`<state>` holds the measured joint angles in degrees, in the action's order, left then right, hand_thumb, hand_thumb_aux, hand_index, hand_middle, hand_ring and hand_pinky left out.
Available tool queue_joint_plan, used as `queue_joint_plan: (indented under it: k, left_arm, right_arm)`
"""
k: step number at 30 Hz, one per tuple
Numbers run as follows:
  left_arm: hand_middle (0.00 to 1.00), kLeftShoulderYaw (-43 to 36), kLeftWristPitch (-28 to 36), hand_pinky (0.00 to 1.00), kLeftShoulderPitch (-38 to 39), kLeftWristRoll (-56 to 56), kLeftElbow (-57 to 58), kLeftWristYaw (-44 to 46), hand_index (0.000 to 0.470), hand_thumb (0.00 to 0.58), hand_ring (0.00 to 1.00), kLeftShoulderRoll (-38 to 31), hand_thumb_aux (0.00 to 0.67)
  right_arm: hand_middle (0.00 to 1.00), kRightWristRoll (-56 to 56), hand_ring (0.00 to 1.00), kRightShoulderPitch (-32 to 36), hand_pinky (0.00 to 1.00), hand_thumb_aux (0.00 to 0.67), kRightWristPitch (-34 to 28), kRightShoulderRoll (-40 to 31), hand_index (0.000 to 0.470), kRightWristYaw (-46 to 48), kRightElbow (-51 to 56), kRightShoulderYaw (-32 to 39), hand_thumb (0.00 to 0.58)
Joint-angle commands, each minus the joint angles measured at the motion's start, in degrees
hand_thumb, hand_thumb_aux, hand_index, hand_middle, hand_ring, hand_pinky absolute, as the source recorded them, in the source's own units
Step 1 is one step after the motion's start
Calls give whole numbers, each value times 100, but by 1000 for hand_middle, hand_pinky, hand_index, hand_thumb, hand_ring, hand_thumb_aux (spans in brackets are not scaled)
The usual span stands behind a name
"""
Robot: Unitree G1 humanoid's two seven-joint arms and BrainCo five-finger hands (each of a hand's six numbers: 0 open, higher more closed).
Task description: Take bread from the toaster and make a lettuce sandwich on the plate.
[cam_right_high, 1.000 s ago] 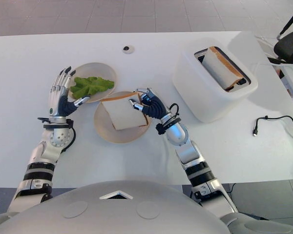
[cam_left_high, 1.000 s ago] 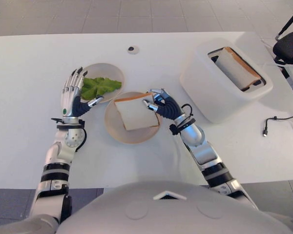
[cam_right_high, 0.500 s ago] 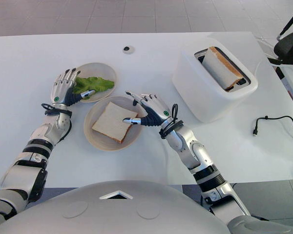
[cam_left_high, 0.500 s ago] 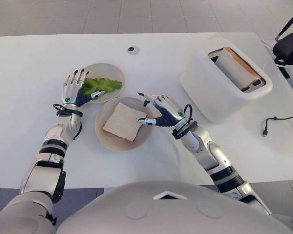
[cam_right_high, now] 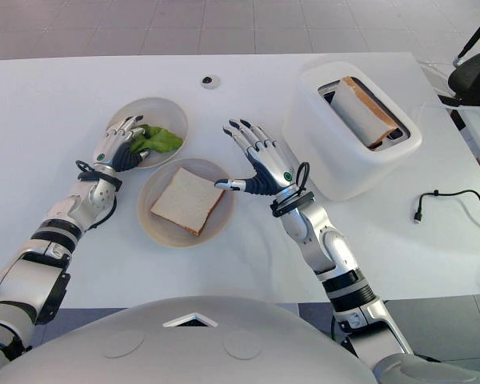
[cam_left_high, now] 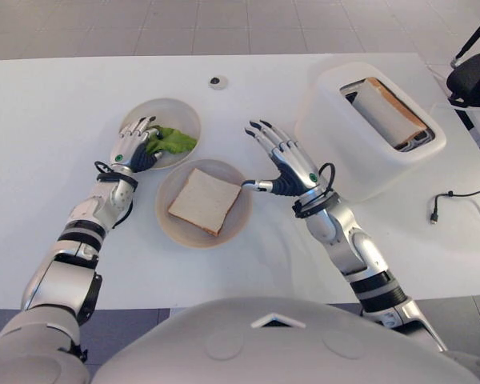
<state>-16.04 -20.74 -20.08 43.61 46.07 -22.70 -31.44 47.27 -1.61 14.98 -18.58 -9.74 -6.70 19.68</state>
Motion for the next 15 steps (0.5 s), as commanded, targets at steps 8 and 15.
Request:
queue_joint_plan:
  k: [8, 15]
  left_arm:
    - [0, 185, -1494, 0, 1647, -2165, -3231, 1285, 470, 580, 0, 77, 670]
    - [0, -409, -1744, 0, 2419, -1608, -3389, 2540, 470, 580, 0, -347, 670]
  right_arm:
    - [0, -243, 0, -136, 0, 0, 270, -118, 0, -376, -609, -485, 0]
    - [0, -637, 0, -240, 0, 0, 362, -441, 0, -280, -1198, -1365, 0]
